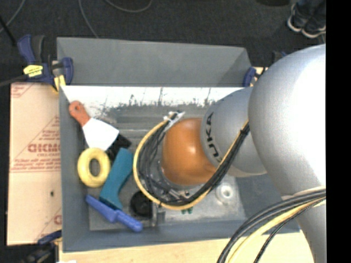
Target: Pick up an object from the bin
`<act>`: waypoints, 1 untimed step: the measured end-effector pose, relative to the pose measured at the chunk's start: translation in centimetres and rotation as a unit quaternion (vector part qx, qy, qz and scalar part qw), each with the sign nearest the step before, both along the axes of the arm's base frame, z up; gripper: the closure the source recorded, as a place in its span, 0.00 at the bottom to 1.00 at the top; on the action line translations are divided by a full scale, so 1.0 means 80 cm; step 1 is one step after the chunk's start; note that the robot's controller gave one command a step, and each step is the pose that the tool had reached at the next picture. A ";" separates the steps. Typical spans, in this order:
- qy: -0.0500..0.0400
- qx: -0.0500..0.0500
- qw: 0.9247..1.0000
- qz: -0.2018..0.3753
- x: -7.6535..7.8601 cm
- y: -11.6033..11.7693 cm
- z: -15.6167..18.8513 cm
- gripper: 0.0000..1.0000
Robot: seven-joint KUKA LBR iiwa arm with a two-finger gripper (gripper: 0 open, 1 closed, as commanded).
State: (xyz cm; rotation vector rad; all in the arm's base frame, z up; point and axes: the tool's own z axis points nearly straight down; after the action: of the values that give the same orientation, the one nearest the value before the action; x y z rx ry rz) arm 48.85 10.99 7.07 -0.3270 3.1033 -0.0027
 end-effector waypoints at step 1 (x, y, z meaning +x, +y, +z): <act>-0.002 0.000 1.000 0.012 -0.002 0.009 0.003 1.00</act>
Offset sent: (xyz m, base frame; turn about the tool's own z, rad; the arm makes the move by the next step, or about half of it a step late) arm -0.0038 0.0226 -0.0007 -0.0426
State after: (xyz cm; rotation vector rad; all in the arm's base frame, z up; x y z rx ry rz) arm 48.71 11.70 7.28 -0.3624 3.0946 -0.0030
